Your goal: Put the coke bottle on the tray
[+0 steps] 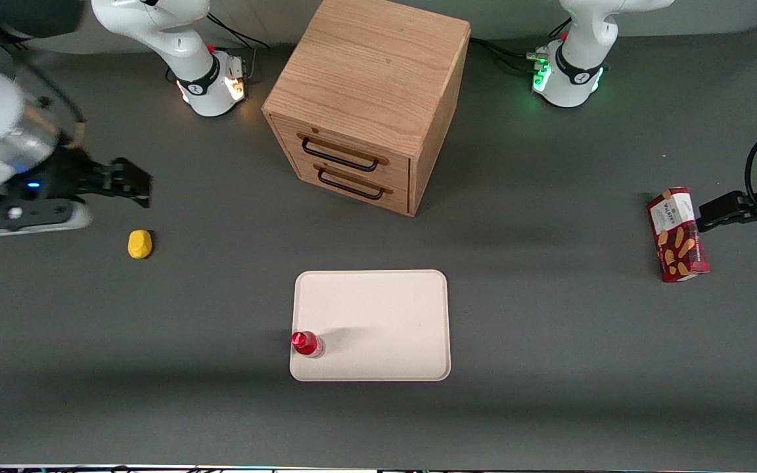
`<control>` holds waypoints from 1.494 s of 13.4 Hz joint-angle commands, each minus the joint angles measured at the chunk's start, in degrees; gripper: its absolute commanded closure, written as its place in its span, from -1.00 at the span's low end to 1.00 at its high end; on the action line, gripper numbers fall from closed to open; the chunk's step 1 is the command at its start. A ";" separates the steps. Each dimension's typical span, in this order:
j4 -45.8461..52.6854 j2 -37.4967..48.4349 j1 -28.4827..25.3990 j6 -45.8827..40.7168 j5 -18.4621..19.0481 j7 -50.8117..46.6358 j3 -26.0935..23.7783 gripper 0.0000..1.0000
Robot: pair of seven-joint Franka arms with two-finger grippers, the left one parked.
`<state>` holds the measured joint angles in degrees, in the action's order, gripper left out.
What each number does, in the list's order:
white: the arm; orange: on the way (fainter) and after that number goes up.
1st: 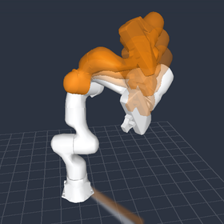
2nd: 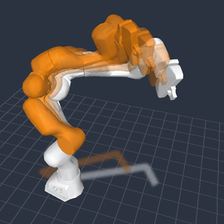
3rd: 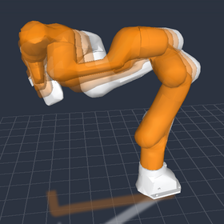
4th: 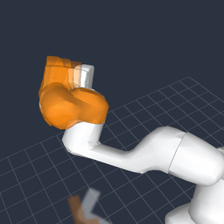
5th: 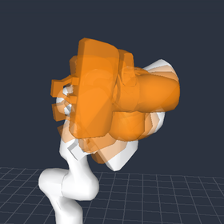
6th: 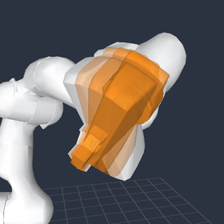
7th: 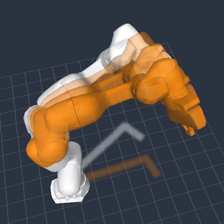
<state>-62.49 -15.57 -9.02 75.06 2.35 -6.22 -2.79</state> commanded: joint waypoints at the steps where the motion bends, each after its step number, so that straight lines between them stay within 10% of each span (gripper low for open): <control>1: -11.65 7.72 2.33 4.63 -2.00 8.65 2.88 -1.00; 7: -18.79 10.29 8.66 11.05 -1.73 14.38 2.53 -1.00; 20: -22.85 12.93 4.89 15.20 -2.26 14.13 7.54 -1.00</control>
<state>-84.12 -3.81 -2.94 89.23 1.00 7.13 3.65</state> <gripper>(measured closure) 0.000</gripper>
